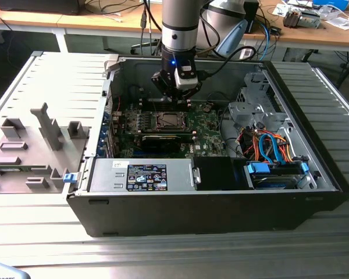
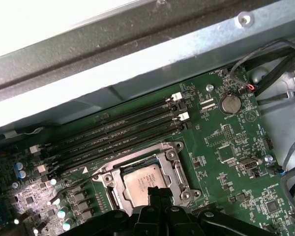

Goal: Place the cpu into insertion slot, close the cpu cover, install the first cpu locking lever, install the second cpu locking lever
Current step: 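Install the first cpu locking lever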

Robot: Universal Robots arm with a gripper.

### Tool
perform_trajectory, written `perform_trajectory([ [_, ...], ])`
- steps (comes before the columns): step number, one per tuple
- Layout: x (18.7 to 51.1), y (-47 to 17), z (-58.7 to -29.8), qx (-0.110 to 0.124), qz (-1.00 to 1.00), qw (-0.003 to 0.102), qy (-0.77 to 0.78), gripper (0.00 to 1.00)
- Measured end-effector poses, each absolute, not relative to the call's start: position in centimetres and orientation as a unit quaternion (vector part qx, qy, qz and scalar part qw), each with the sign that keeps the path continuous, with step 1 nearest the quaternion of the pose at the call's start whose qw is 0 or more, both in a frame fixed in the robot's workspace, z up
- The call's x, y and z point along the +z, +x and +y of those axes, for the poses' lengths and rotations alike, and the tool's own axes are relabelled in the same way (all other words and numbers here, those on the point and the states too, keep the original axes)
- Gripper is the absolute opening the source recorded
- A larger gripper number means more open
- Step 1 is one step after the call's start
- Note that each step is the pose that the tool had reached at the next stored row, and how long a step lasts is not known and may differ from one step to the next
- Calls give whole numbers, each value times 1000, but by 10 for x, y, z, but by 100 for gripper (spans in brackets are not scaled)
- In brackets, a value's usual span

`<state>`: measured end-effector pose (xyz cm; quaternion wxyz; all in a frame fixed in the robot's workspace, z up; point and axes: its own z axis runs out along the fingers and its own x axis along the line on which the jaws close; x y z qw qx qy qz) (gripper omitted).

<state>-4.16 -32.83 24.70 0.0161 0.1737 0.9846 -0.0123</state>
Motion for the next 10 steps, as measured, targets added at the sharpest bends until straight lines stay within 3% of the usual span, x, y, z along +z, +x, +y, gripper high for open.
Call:
perform_trajectory([
  [10,247,-42,-328,-12,986,16,164,11],
])
